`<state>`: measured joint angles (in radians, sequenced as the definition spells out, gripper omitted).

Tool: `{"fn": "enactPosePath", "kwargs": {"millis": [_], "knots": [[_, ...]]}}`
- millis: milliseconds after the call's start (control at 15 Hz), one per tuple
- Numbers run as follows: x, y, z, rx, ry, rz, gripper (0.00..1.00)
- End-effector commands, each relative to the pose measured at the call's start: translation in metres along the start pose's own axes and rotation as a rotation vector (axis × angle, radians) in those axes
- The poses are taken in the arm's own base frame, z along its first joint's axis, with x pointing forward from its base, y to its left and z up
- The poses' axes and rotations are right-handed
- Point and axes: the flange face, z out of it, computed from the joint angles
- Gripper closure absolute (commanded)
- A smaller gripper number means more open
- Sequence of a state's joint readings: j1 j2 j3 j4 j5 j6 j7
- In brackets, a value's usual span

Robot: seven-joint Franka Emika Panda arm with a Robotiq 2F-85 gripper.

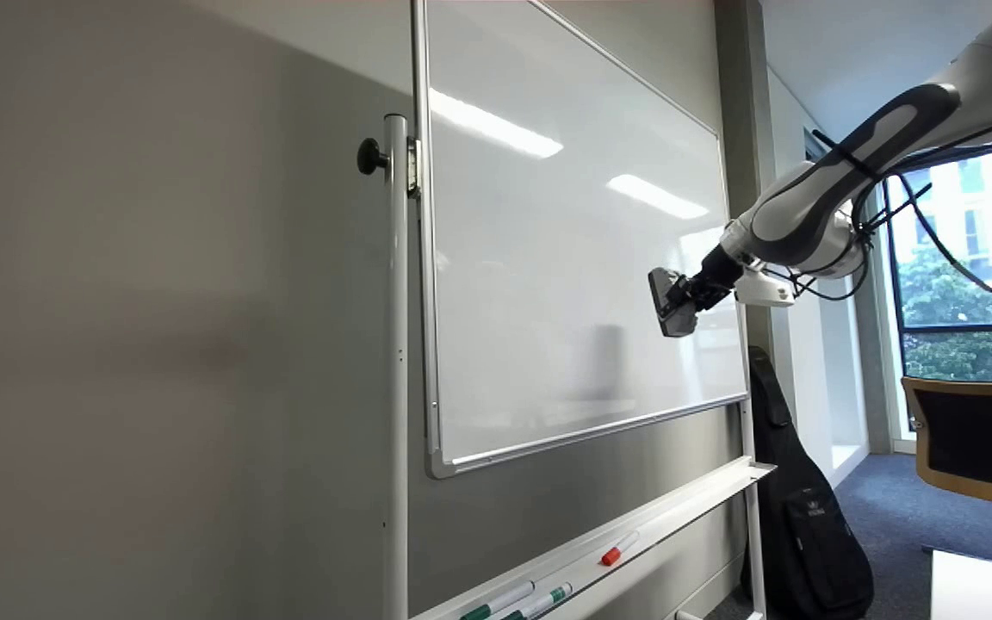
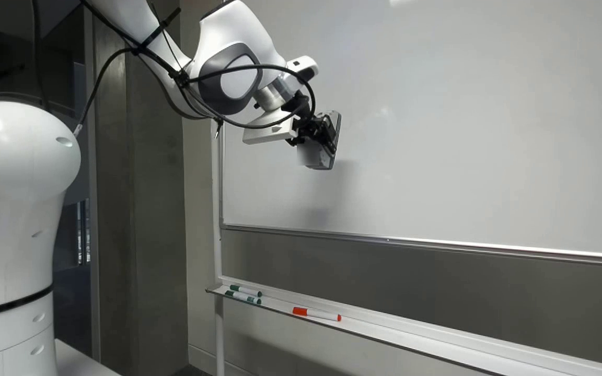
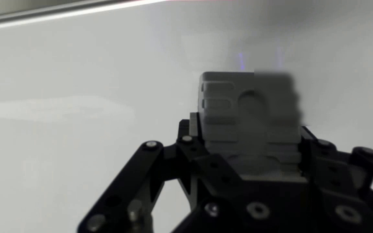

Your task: Wipe the white board with the grey eraser

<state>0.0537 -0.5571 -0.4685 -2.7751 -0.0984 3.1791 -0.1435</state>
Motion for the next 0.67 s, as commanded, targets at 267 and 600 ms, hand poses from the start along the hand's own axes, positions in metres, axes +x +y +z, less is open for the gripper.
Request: {"fn": "enactPosePath", "kwargs": {"millis": [267, 600], "knots": [[-0.054, 0.026, 0.03, -0.071, -0.455, 0.036, 0.62], [-0.08, 0.022, 0.04, -0.05, -0.65, 0.047, 0.62]]}}
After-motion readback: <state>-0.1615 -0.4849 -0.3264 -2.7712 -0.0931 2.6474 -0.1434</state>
